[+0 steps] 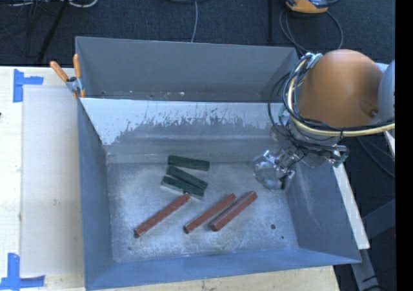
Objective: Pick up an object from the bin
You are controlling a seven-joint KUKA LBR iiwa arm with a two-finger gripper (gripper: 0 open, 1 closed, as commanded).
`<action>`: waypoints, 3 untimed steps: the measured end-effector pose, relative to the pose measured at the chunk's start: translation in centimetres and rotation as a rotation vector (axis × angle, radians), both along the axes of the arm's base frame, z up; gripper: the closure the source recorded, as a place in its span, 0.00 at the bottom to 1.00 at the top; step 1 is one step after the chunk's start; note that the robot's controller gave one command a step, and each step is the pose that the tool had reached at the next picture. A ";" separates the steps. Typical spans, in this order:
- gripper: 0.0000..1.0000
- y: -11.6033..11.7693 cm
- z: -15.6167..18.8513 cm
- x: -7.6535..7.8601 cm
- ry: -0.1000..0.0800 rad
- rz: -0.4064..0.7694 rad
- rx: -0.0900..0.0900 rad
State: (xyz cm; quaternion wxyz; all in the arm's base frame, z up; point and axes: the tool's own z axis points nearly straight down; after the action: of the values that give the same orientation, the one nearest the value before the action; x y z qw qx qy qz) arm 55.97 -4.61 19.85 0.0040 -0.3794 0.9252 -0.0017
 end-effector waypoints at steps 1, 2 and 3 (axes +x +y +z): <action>1.00 0.1 -7.0 -0.7 0.015 -0.103 0.002; 0.00 0.1 -6.7 -0.6 0.010 -0.104 0.002; 0.00 0.3 -13.2 1.7 0.013 -0.011 0.002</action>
Offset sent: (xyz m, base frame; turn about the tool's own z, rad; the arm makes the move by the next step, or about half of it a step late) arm -0.0061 0.0005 -0.0662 0.1019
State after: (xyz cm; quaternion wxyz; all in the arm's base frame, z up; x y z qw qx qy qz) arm 57.71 -4.31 6.64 -0.0019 -0.3741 0.9274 0.0018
